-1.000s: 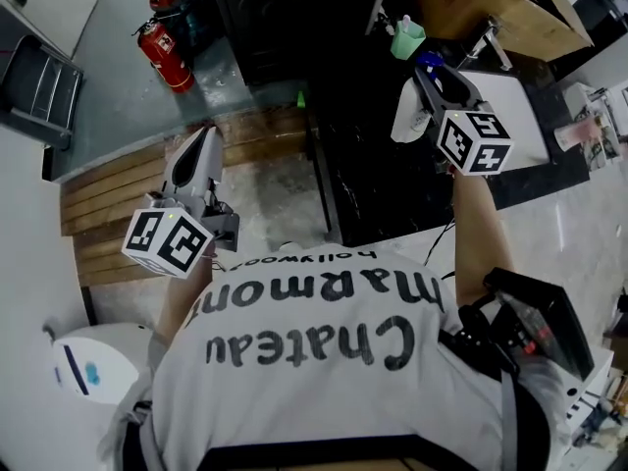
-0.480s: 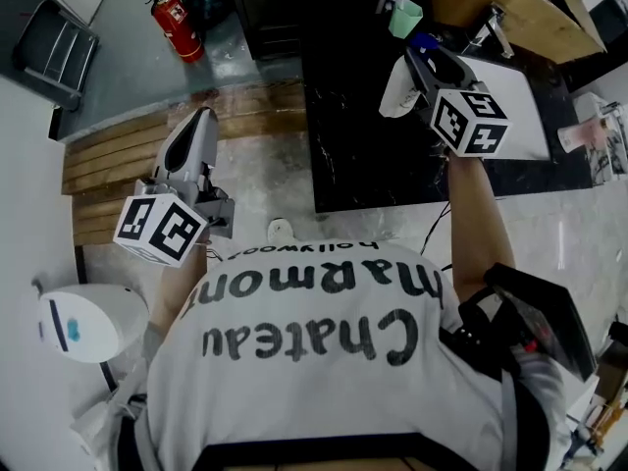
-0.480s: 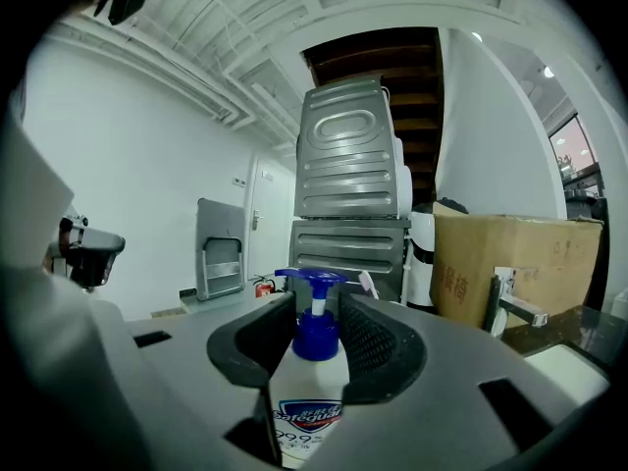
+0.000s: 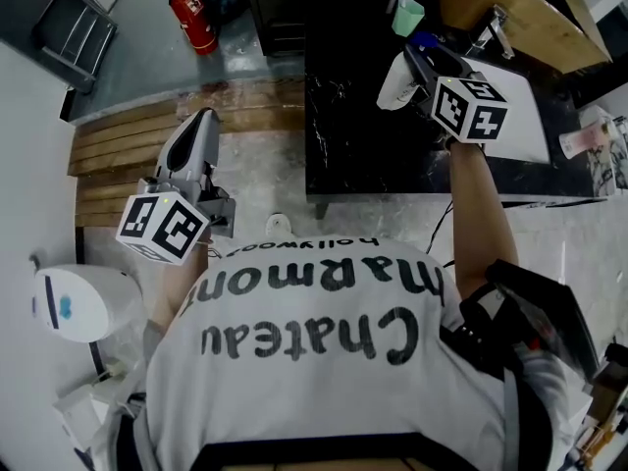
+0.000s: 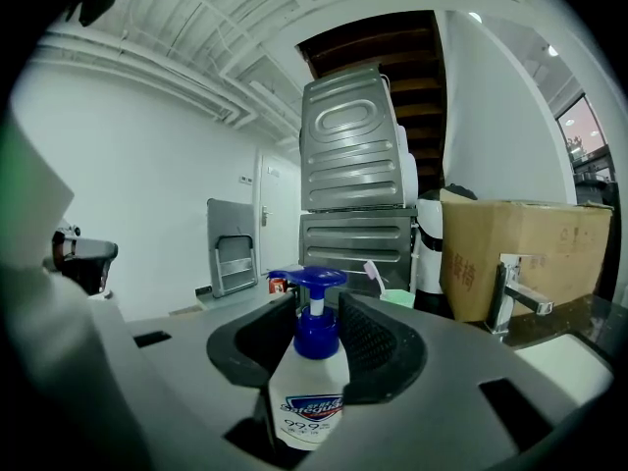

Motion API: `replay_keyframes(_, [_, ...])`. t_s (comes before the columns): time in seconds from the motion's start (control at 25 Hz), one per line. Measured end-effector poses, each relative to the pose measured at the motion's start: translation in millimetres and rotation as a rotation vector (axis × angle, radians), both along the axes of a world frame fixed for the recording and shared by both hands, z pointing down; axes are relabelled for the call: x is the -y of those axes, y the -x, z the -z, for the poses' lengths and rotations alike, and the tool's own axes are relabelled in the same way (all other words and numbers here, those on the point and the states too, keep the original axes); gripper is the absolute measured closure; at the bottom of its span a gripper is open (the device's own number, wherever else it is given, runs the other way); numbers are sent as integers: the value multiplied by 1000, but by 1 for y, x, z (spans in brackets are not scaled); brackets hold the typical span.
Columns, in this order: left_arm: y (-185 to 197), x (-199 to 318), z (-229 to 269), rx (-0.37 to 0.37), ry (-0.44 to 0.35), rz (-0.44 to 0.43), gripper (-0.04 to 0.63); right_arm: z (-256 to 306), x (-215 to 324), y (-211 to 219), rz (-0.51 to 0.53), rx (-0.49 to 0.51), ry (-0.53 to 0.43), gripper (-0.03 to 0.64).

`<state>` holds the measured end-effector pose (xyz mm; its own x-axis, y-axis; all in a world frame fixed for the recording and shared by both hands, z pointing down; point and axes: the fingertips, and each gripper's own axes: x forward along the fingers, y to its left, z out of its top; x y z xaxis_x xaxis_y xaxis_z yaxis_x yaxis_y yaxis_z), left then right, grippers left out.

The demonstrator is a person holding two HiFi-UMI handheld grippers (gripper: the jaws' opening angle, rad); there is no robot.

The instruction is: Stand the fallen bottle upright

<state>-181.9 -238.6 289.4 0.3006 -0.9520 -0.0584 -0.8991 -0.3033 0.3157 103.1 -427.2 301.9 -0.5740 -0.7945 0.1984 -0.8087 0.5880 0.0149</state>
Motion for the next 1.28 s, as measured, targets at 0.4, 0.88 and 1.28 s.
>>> replay_keyframes(0.4, [-16,-19,-4,-31,-3,12,581,-5,-3,-4,7,46,79,488])
replay_keyframes(0.88, [-26,-33,-5,-28,1,7,581,-14,-5,-7,-4,-24,86,488])
replay_keyframes(1.28, [-26,-44,-9,-37,-1,22,581,-15,-4,-7,-19,-26,87,488])
